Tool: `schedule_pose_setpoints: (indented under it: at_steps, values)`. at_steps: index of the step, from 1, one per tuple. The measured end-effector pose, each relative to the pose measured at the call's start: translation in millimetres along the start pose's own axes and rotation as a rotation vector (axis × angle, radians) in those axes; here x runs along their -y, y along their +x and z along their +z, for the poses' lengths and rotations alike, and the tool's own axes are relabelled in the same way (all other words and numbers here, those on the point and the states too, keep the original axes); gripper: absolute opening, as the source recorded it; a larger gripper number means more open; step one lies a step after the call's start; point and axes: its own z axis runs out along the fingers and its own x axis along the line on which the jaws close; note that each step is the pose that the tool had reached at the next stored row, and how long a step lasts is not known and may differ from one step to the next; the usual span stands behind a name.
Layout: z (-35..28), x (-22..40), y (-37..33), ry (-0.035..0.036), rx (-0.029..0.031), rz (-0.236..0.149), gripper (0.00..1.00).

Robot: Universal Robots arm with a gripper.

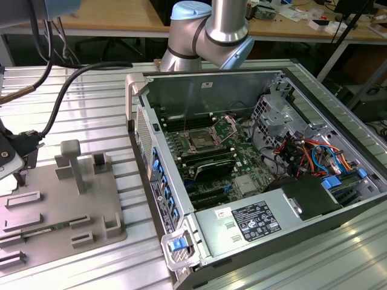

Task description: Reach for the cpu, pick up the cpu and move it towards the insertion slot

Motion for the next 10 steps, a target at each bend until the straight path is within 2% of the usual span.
schedule_pose_setpoints:
  at_steps: [3, 10]
  values:
    - [-3.8, -0.1, 0.1, 0.0, 0.0001, 0.0, 0.55]
    - [-8.0, -0.2, 0.2, -0.0001, 0.0002, 0.0, 0.55]
